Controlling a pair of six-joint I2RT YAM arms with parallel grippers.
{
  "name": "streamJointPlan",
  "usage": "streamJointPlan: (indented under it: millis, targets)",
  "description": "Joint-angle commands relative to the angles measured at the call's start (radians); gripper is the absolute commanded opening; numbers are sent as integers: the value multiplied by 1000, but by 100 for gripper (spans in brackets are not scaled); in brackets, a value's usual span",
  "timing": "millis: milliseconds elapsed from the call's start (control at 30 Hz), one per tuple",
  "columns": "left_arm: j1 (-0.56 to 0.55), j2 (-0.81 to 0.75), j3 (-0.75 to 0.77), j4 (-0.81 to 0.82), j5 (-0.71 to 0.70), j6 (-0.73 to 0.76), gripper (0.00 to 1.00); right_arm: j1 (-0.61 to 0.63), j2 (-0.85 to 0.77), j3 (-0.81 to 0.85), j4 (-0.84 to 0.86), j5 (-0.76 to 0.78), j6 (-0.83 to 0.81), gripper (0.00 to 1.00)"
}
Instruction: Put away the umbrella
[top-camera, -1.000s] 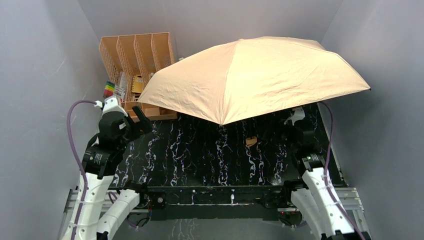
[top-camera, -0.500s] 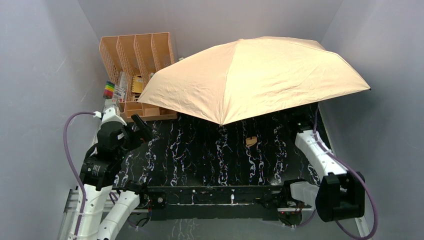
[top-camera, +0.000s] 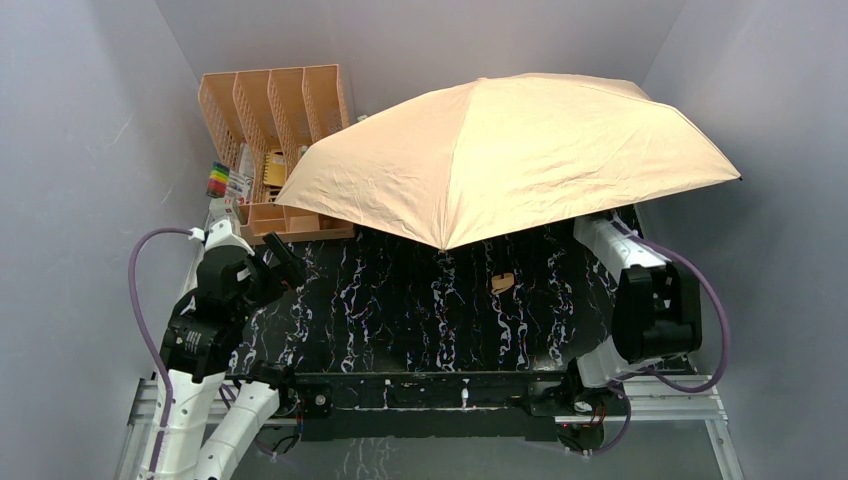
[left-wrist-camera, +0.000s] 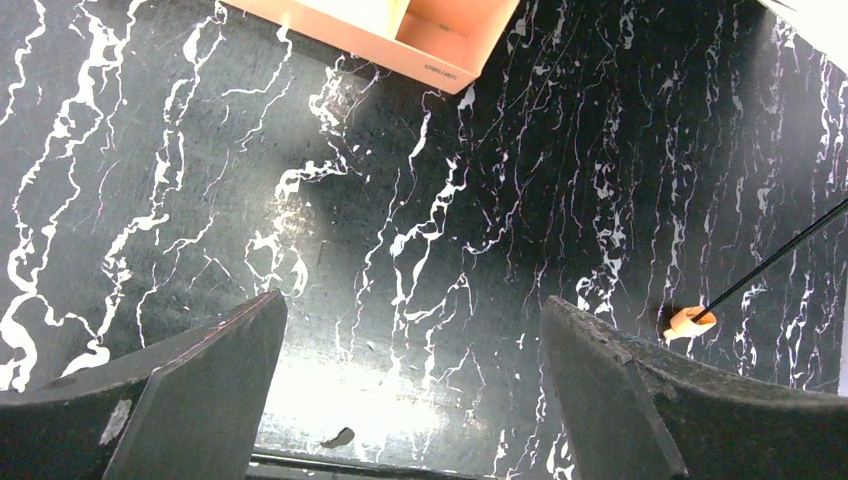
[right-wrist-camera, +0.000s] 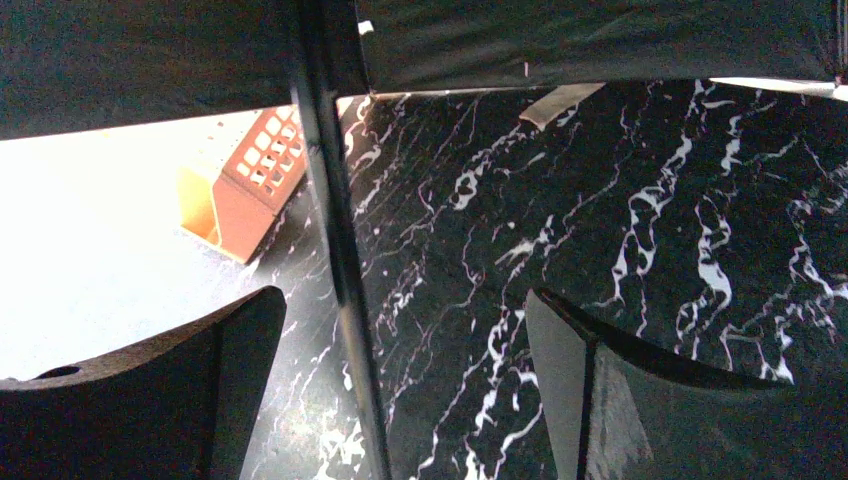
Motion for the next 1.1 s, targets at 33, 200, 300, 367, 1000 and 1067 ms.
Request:
streamJointPlan:
  millis: [33, 200, 300, 367, 1000, 1067]
  targets:
    - [5, -8, 35, -42, 2, 7, 98, -3, 102, 135, 98, -68, 42, 99]
    - [6, 8, 57, -54, -1, 23, 98, 0, 188, 206, 89, -91, 47, 90]
    - [6, 6, 55, -51, 10, 23, 98, 0, 217, 240, 80, -96, 42, 80]
    - [5, 2, 49, -45, 23, 21, 98, 0, 234, 262, 79, -114, 48, 71]
    - [4, -29, -1, 61, 223, 52, 98, 0, 63, 323, 220, -35, 271, 0]
    - [5, -27, -9, 131, 320, 41, 98, -1, 16, 361, 226, -16, 308, 0]
